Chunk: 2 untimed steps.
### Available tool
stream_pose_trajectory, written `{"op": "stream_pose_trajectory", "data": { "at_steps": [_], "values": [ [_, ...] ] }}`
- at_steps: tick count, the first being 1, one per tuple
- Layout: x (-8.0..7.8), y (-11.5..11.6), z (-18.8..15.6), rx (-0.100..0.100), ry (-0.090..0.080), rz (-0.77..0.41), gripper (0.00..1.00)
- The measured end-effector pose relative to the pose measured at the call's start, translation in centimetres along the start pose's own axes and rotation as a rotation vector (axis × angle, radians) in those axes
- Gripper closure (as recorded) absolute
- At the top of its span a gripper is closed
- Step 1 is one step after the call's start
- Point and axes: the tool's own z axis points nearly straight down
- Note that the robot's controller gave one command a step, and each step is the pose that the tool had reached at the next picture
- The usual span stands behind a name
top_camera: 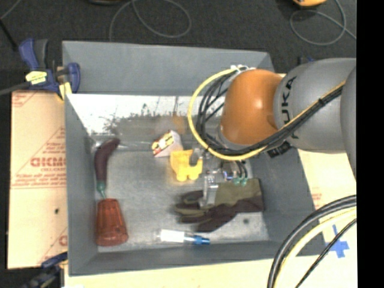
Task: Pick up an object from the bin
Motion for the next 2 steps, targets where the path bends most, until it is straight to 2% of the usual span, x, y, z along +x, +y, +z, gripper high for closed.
{"op": "stream_pose_trajectory", "data": {
  "at_steps": [1, 2],
  "values": [
    [-0.1, 0.0, -0.4, 0.0, -0.006, 0.0, 0.0],
    [1.1, -0.5, 1.8, 0.0, -0.015, -0.102, 0.0]
  ]
}}
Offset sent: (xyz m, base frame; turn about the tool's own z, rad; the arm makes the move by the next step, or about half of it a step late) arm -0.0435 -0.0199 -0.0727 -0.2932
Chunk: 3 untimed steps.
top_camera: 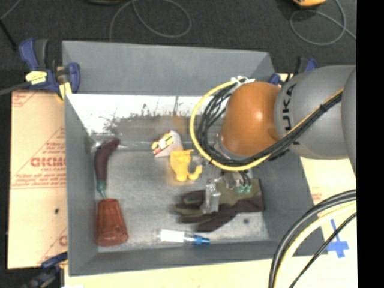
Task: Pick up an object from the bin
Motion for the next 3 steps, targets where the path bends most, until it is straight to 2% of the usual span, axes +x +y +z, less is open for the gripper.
{"op": "stream_pose_trajectory", "data": {
  "at_steps": [1, 2, 3],
  "values": [
    [2.9, 0.4, 5.3, -0.002, 0.007, -0.087, 1.0],
    [2.9, 0.4, 5.3, -0.002, 0.007, -0.086, 1.0],
    [2.4, -1.2, -6.7, -0.001, 0.005, -0.069, 1.0]
  ]
}}
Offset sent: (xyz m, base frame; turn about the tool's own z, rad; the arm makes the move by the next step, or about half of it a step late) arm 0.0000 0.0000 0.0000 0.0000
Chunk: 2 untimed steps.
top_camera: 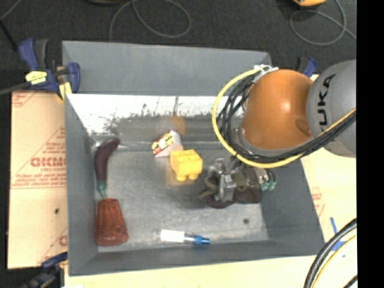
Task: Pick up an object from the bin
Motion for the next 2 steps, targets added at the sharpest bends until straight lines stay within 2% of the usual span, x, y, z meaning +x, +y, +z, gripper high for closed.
{"op": "stream_pose_trajectory", "data": {
  "at_steps": [1, 2],
  "values": [
    [0.0, 0.0, 0.0, 0.0, 0.0, 0.001, 1.0],
    [0.8, -1.7, -14.9, 0.002, -0.007, 0.06, 1.0]
  ]
}}
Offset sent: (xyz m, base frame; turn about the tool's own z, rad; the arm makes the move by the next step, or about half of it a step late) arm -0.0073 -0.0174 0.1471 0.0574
